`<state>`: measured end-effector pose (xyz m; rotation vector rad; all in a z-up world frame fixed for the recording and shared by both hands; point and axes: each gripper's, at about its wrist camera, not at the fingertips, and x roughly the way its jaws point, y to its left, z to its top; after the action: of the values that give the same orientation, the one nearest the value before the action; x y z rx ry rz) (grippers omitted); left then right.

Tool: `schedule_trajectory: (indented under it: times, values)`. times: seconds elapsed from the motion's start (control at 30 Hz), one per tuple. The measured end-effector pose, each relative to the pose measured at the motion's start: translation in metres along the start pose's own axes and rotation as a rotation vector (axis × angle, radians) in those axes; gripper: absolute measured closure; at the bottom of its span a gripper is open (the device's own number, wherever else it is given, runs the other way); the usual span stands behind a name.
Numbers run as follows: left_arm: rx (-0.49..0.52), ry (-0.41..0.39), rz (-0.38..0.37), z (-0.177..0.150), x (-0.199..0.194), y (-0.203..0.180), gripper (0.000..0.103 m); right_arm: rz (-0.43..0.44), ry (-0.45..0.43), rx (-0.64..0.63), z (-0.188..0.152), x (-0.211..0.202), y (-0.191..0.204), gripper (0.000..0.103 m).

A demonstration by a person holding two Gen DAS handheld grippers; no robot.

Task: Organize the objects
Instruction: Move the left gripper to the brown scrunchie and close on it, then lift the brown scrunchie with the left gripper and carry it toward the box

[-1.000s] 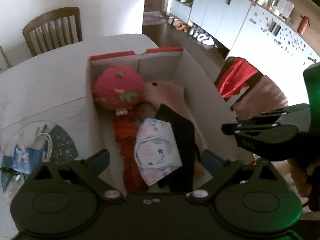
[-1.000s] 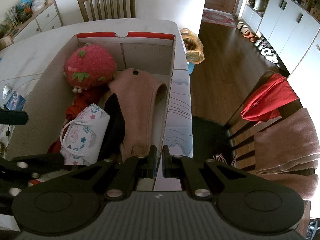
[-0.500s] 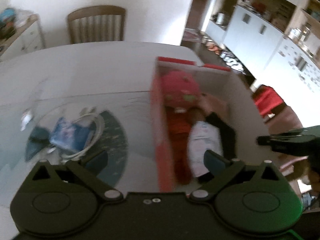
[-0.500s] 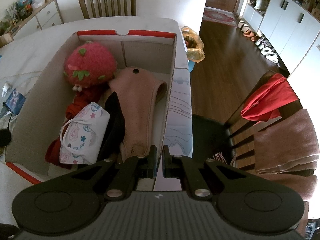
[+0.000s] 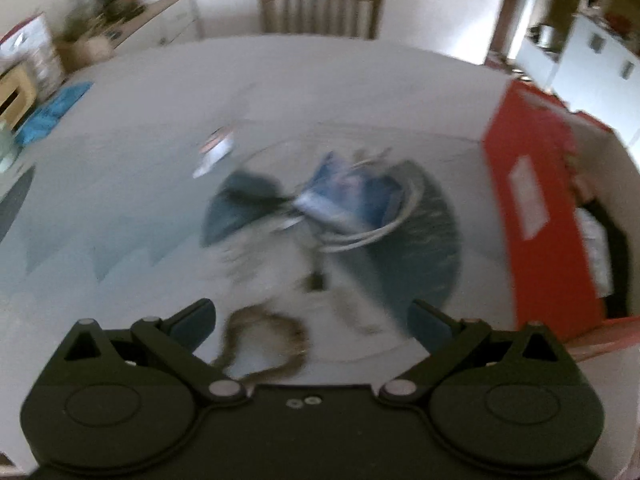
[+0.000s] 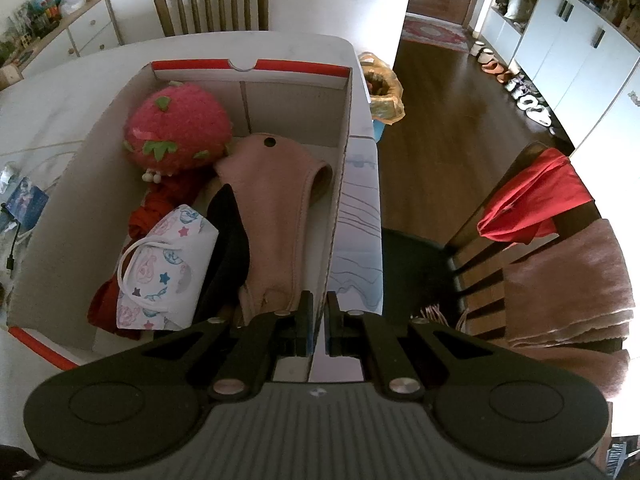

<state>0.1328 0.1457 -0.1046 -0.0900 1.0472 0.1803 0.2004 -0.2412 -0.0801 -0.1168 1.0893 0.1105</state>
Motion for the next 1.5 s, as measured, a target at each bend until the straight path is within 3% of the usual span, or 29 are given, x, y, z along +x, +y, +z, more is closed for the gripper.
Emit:
schedule_trajectory:
  times: [0.43, 0.6, 0.77, 0.97, 1.03, 1.1, 1.17, 1.5]
  values:
    - [-0.076, 0.083, 0.099, -0.023, 0.033, 0.057, 0.007, -0.018, 0.004, -0.001, 0.002, -0.001, 0.002, 0.098]
    - [-0.105, 0.103, 0.091, -0.027, 0.041, 0.061, 0.022, -0.018, 0.004, -0.003, 0.002, -0.001, 0.002, 0.098]
    - [-0.096, 0.109, 0.06, -0.029, 0.043, 0.057, 0.029, -0.024, 0.006, -0.005, 0.002, -0.001, 0.004, 0.098]
    - [-0.094, 0.111, 0.034, -0.028, 0.038, 0.051, 0.052, -0.025, 0.008, -0.003, 0.002, -0.001, 0.005, 0.098]
    - [-0.084, 0.117, 0.031, -0.025, 0.038, 0.049, 0.06, -0.024, 0.007, -0.003, 0.002, -0.002, 0.006, 0.098]
    - [-0.076, 0.117, 0.025, -0.024, 0.036, 0.046, 0.083, -0.025, 0.008, -0.004, 0.002, -0.001, 0.005, 0.098]
    - [-0.072, 0.125, 0.017, -0.022, 0.037, 0.044, 0.095, -0.023, 0.008, -0.002, 0.002, -0.001, 0.005, 0.098]
    - [-0.011, 0.086, -0.002, -0.009, 0.02, 0.022, 0.098, -0.02, 0.006, 0.001, 0.002, -0.001, 0.006, 0.098]
